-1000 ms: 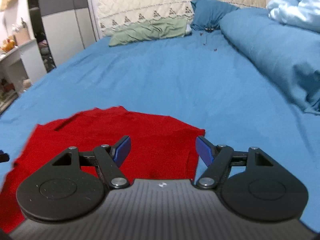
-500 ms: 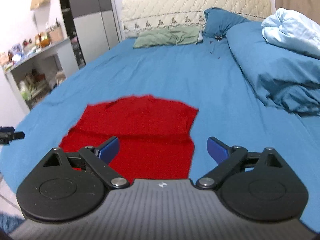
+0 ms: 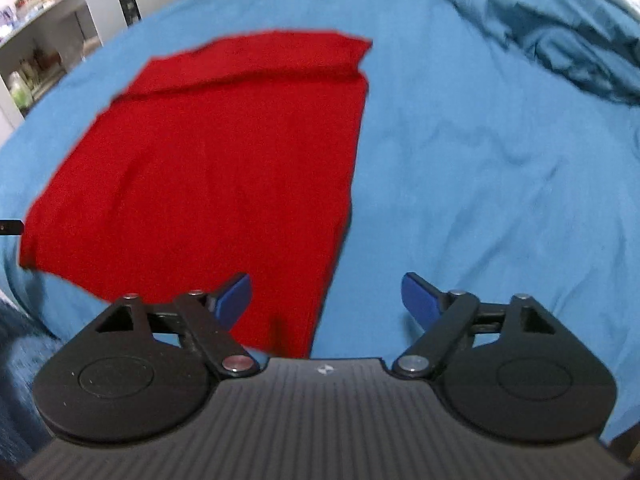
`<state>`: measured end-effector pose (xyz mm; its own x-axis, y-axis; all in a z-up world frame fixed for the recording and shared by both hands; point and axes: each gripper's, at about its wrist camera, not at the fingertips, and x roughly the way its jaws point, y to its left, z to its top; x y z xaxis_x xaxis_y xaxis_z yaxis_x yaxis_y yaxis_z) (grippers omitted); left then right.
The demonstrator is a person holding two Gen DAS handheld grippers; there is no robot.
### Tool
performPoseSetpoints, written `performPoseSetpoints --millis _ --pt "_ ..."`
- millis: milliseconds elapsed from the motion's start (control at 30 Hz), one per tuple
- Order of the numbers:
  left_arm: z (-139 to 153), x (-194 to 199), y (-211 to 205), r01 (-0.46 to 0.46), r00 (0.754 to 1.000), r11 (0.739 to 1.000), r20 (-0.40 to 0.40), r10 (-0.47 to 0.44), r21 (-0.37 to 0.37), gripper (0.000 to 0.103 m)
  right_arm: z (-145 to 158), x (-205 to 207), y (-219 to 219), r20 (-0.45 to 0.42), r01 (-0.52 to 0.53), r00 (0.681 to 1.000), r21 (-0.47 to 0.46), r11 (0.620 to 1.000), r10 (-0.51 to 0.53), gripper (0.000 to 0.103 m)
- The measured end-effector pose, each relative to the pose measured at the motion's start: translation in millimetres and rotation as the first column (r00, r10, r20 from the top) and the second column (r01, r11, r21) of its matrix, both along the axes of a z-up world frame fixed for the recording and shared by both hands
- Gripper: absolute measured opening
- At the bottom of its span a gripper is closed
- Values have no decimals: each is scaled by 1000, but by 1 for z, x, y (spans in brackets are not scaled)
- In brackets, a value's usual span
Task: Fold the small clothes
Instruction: 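Position both open grippers at the sweater hem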
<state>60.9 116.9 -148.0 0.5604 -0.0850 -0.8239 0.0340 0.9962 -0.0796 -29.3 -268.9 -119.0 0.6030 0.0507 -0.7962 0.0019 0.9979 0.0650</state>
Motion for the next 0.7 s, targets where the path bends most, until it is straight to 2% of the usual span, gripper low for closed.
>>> performPoseSetpoints --millis 67,167,233,433,500,567,600,667,700 --pt "-11 -1 0 -4 1000 1000 -25 4 -7 58 -12 -4 1 -19 15 1000 12 1000 -14 93" --pt "-19 -3 -2 -8 1000 1000 -28 8 -2 58 -25 -8 4 -32 61 998 31 998 -61 93" --pt "-20 -5 -3 -7 1000 1000 -26 7 2 58 -32 -9 7 -42 77 996 37 996 -75 88" --pt "-23 -3 -2 11 999 1000 -31 -11 18 53 -43 -6 22 -43 56 998 5 998 -56 71" --pt "-23 -1 -4 17 999 1000 -31 -16 24 47 -42 -4 24 -42 55 998 9 998 -54 56" --pt "-21 1 -9 30 999 999 -31 -29 36 34 -41 -4 27 -42 51 998 21 998 -50 46" --pt "-21 2 -11 37 999 998 -32 -36 44 31 -41 -4 29 -41 47 998 21 999 -46 43" --pt "-20 2 -11 39 999 998 -29 -37 53 15 -41 -2 31 -39 39 998 18 999 -38 37" --pt "-20 1 -11 35 999 998 -29 -34 55 12 -41 -2 32 -40 39 998 23 999 -38 32"
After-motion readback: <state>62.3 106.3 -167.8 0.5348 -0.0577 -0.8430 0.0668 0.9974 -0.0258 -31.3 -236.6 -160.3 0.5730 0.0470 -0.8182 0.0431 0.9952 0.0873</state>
